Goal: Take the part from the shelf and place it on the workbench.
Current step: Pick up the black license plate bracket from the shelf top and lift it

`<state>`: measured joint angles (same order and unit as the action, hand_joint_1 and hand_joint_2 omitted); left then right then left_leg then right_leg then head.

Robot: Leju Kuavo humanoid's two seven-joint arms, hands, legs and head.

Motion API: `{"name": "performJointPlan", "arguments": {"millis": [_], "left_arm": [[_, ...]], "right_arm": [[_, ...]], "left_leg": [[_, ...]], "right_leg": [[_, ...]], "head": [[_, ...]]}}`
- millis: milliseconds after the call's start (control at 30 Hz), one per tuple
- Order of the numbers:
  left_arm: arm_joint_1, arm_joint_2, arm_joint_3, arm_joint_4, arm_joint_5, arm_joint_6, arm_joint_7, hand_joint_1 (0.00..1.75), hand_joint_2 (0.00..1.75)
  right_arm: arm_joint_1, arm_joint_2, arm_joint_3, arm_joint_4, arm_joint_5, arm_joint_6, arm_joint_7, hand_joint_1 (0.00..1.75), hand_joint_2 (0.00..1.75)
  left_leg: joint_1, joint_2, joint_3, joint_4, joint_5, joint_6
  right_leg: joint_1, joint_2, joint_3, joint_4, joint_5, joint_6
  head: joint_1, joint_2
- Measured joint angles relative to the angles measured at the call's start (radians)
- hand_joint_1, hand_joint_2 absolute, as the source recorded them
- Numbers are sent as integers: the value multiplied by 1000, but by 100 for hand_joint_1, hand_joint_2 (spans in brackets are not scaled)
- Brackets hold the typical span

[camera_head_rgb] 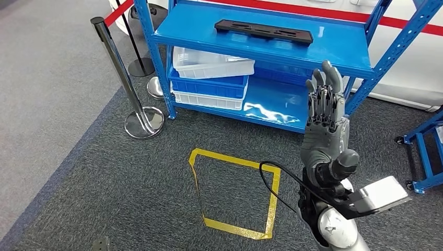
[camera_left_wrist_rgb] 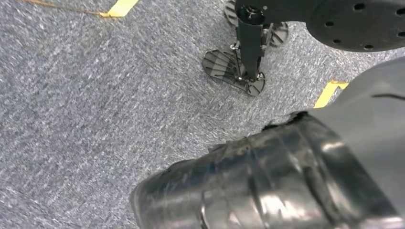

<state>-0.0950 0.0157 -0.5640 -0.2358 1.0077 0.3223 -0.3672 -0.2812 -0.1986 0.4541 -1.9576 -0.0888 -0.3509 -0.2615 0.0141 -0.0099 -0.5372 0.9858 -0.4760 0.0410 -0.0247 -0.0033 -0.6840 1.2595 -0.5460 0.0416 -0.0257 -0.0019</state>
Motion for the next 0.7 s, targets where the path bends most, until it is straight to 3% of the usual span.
{"name": "performJointPlan", "arguments": {"millis": [67, 100, 167, 200, 300, 333, 400, 467, 500, 600, 633, 700], "left_arm": [[0, -2, -1, 0, 1, 1, 1, 0, 0], [0, -2, -1, 0, 1, 2, 3, 0, 0], [-2, -3, -3, 1, 0, 4, 8, 0, 0], [-3, -4, -6, 1, 0, 5, 11, 0, 0], [-2, -11, -11, 1, 1, 8, 15, 0, 0], [-3, -13, -11, 1, 1, 9, 15, 0, 0], [-5, -15, -12, 1, 3, 10, 15, 0, 0], [-3, -16, -13, 1, 5, 11, 15, 0, 0], [-2, -16, -13, 1, 6, 12, 15, 0, 0], [-3, -18, -13, 1, 8, 13, 16, 0, 0], [-3, -18, -14, 1, 8, 13, 17, 0, 0], [-5, -19, -15, 2, 9, 14, 19, 0, 0]], "right_arm": [[-1, -1, 1, 2, -17, 11, -1, 0, 0], [-4, -1, 2, 3, -28, 19, -1, 0, 0], [-10, -1, 4, 7, -54, 32, 1, 0, 0], [-13, -1, 5, 9, -65, 38, 2, 0, 0], [-21, -1, 7, 12, -81, 46, 7, 0, 0], [-24, -1, 7, 12, -82, 47, 7, 0, 0], [-28, -1, 8, 15, -86, 48, 8, 0, 0], [-28, -1, 10, 20, -91, 48, 8, 0, 0], [-28, -1, 11, 23, -93, 49, 9, 0, 0], [-29, -1, 12, 28, -94, 52, 9, 0, 0], [-29, -1, 13, 29, -94, 54, 10, 0, 0], [-30, -1, 14, 33, -95, 56, 12, 0, 0]], "left_leg": [[13, -9, 3, 14, -16, -19], [16, -12, 0, 26, -26, -30], [16, -17, -9, 39, -35, -47], [15, -18, -11, 43, -37, -53], [18, -11, -22, 68, -53, -63], [18, -6, -41, 106, -70, -64], [16, 2, -117, 235, -115, -65], [13, 3, -185, 325, -123, -60], [10, 3, -195, 322, -99, -53], [-8, 4, -147, 167, 16, -17], [-15, 5, -127, 122, 36, -5], [-24, 7, -109, 84, 35, 8]], "right_leg": [[-12, 2, 38, -107, 76, 17], [-14, 7, 60, -158, 93, 19], [-11, 14, 73, -190, 85, 6], [-9, 15, 73, -192, 80, -7], [-9, 13, 76, -190, 74, -32], [-8, 11, 80, -191, 71, -38], [-3, 8, 87, -191, 65, -47], [6, 6, 94, -191, 58, -54], [10, 7, 100, -191, 54, -57], [21, 7, 123, -194, 39, -59], [22, 7, 128, -196, 35, -57], [19, 6, 129, -203, 34, -50]], "head": [[1, 0], [4, 0], [7, 0], [8, 0], [4, 0], [3, 0], [1, 0], [1, 0], [0, 0], [2, 0], [4, 0], [5, 0]]}}
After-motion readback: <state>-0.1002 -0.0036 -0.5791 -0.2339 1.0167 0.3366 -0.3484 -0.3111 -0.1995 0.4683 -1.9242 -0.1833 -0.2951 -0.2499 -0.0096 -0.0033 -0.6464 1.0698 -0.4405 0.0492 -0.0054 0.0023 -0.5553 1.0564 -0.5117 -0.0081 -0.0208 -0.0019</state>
